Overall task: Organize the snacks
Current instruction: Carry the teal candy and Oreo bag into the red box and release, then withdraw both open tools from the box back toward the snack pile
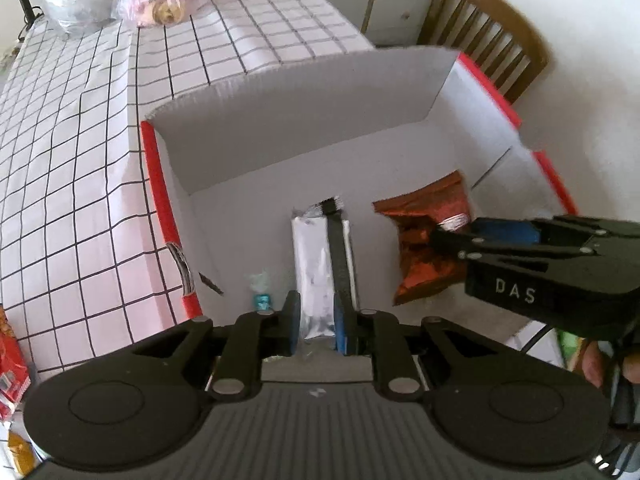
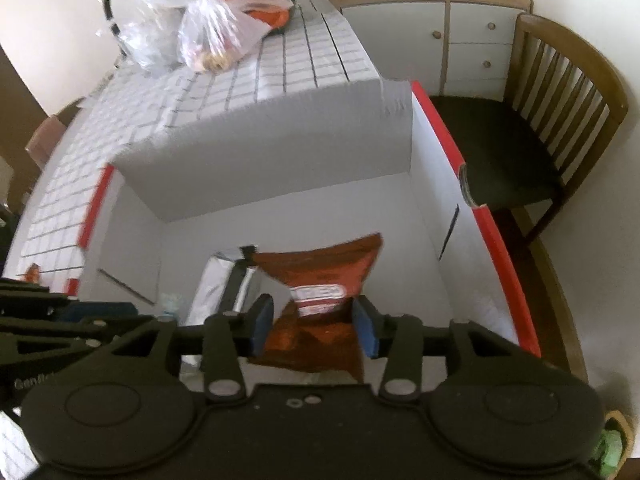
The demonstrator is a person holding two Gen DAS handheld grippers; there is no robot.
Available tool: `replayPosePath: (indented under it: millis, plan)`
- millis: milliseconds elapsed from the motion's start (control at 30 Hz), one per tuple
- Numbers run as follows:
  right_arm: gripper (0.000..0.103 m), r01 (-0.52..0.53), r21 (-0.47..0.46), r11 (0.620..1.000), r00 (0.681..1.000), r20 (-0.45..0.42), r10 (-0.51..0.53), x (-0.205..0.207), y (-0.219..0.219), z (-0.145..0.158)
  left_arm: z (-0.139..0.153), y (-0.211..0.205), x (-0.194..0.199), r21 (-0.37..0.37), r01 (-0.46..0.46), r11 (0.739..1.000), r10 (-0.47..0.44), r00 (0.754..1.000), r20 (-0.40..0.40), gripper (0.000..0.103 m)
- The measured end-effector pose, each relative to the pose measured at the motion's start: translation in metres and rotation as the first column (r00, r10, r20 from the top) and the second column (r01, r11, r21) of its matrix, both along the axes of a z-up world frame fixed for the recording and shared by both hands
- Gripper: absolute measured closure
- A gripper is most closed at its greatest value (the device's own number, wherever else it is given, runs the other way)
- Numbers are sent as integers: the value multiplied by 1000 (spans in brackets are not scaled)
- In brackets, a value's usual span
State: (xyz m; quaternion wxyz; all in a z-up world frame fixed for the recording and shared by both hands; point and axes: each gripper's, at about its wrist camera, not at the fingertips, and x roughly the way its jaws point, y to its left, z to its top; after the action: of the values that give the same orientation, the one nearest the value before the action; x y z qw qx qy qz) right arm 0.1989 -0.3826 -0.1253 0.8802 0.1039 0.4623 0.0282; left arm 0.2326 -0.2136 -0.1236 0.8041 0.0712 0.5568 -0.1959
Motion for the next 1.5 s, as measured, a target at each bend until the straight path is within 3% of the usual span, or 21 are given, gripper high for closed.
replayPosePath:
  millis: [500, 633, 933, 1233, 1500]
  plan:
    - [47, -32, 33, 999, 991, 130, 28, -44, 8, 52, 57, 33, -38, -97, -29, 995, 42, 991, 125, 72]
    - [35, -41, 32, 999, 986, 162, 35, -57, 13, 62, 73, 43, -51, -124, -29, 992, 51, 984, 171, 49]
    - [21, -95, 34, 995, 972, 218, 86, -84, 35, 83, 97, 70, -80, -148, -30, 989, 65, 968, 243, 42]
    - [13, -154, 40, 987, 949, 284, 137, -106, 68, 101, 112, 108, -107, -167, -63, 984, 116, 938, 328, 35]
    - [4, -236, 40, 971, 924, 320, 212, -113, 112, 107, 113, 152, -119, -196, -114, 974, 176, 924, 338, 31]
